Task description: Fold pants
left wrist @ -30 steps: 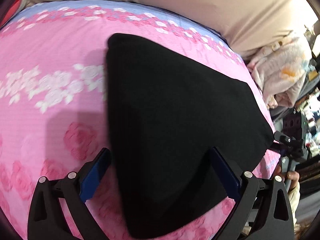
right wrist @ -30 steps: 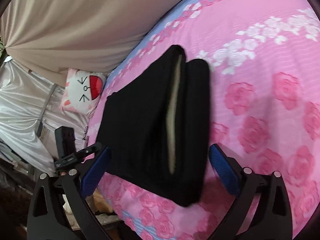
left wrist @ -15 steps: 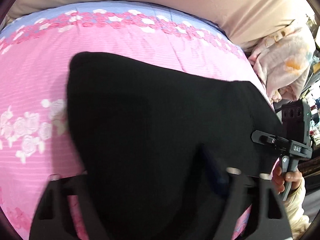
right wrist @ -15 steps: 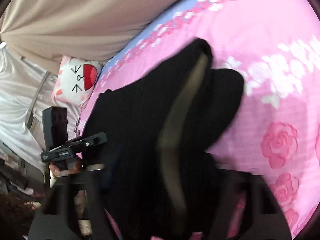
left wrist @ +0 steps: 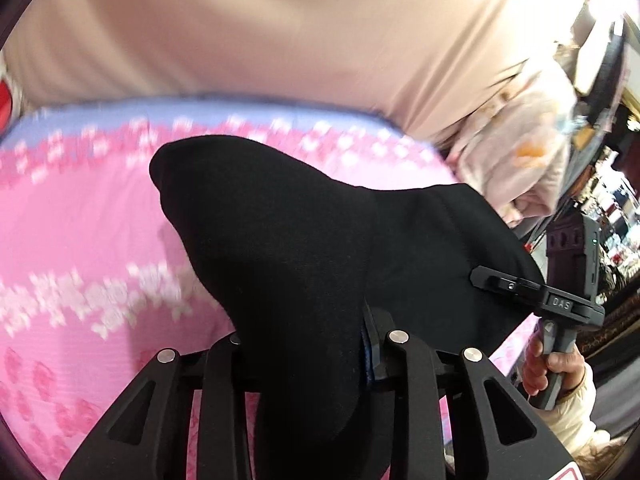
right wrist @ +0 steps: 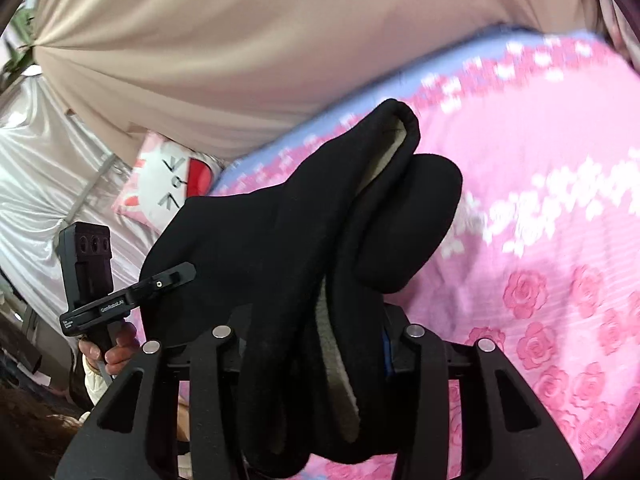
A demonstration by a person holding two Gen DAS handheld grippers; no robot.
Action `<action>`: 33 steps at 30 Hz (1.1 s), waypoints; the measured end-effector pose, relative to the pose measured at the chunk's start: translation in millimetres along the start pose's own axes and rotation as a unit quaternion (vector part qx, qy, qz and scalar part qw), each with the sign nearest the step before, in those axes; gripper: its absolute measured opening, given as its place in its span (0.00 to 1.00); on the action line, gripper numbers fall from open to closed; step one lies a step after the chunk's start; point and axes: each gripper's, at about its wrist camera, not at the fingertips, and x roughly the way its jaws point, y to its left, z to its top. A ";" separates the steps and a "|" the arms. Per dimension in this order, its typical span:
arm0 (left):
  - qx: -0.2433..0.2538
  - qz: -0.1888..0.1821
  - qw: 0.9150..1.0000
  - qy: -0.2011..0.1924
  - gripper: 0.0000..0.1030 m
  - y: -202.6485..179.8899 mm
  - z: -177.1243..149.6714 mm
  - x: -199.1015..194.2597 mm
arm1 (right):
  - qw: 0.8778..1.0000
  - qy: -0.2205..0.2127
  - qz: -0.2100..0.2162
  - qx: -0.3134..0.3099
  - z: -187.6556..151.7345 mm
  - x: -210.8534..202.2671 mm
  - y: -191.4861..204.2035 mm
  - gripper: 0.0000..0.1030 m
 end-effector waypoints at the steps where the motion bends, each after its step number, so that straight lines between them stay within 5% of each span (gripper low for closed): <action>1: 0.010 -0.002 1.000 -0.015 0.25 -7.7 4.9 -13.7 | 1.000 -0.010 0.002 -0.008 3.6 -7.4 6.9 0.40; 6: 0.070 0.003 0.992 -0.101 0.25 -43.6 38.9 -77.4 | 0.993 -0.085 0.022 -0.075 45.8 -60.1 61.0 0.40; 10: 0.107 0.010 0.978 -0.178 0.26 -66.4 78.9 -126.7 | 0.982 -0.139 0.036 -0.126 92.1 -90.3 97.8 0.40; 17: 0.130 0.034 0.958 -0.252 0.26 -72.6 150.4 -148.9 | 0.970 -0.180 0.052 -0.153 177.5 -78.1 110.8 0.40; 23: 0.124 0.088 0.955 -0.254 0.27 -41.6 193.7 -82.3 | 0.981 -0.150 0.050 -0.110 228.7 12.3 56.9 0.40; 27: 0.072 0.098 0.973 -0.195 0.26 7.1 211.4 -3.7 | 0.992 -0.107 0.037 -0.062 234.2 83.9 2.5 0.40; 33: 0.019 0.110 0.988 -0.102 0.24 72.7 200.3 111.4 | 0.999 -0.036 0.007 -0.009 213.1 170.3 -69.9 0.40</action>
